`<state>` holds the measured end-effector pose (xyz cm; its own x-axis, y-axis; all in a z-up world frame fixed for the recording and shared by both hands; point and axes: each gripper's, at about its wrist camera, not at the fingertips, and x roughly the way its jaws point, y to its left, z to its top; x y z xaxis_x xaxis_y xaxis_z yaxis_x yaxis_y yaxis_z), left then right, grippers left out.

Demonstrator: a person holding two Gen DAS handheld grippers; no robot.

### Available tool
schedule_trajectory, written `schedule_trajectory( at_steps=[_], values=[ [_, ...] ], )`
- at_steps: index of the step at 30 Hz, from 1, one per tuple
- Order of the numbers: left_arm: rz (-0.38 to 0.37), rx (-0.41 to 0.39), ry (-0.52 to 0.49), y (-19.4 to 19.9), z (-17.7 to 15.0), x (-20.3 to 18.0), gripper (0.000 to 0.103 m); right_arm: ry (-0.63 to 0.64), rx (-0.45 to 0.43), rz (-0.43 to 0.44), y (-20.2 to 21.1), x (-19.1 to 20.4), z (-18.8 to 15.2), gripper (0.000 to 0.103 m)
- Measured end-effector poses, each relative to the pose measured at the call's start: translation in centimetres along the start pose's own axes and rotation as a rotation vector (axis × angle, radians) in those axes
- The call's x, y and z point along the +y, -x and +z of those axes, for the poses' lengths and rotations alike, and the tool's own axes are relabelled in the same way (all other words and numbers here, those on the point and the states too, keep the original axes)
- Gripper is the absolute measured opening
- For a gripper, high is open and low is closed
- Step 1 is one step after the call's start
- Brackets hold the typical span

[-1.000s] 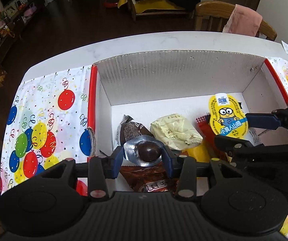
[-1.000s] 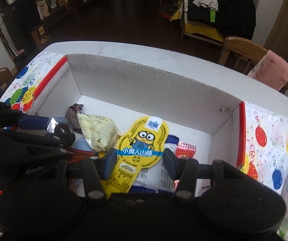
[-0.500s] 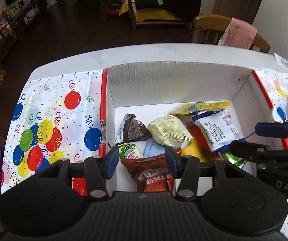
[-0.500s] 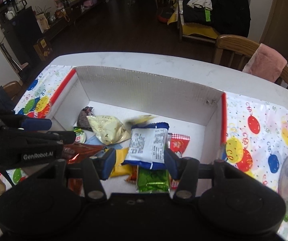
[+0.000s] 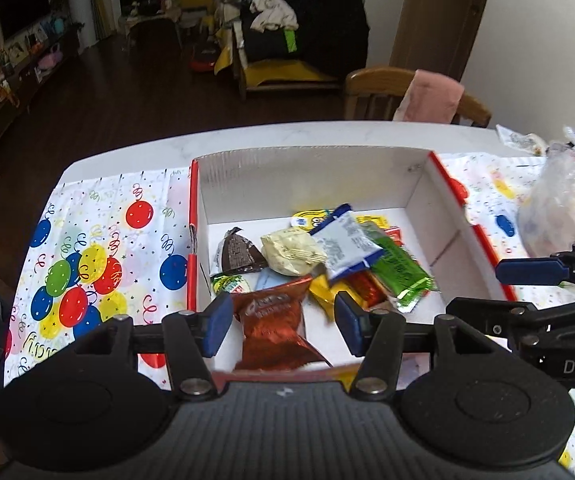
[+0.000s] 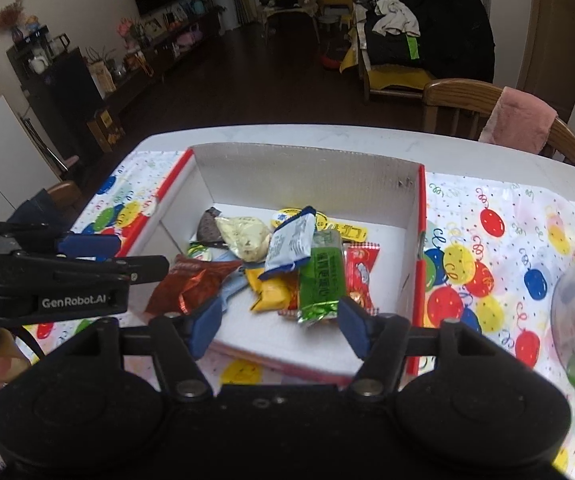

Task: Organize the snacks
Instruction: 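Lift both tools out of the box toward the last snacks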

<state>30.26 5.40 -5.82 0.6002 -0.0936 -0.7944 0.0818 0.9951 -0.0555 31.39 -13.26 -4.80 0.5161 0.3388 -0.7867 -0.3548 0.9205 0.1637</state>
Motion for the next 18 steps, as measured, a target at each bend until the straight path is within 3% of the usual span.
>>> schedule_trajectory(
  at_steps=[3,7,18],
  values=[
    [-0.013,-0.018,0.004,1.5,-1.1,-0.1,0.058,-0.010,-0.016,0.009,1.2,0.3,-1.1,0.068],
    [-0.029,-0.022,0.028,2.8,-3.1,0.2,0.071,-0.011,-0.027,0.019,2.4,0.7,-2.9,0.073],
    [-0.015,0.048,0.100,3.6,-9.5,0.9,0.076,-0.013,-0.003,-0.007,3.4,2.4,-8.0,0.092]
  ],
)
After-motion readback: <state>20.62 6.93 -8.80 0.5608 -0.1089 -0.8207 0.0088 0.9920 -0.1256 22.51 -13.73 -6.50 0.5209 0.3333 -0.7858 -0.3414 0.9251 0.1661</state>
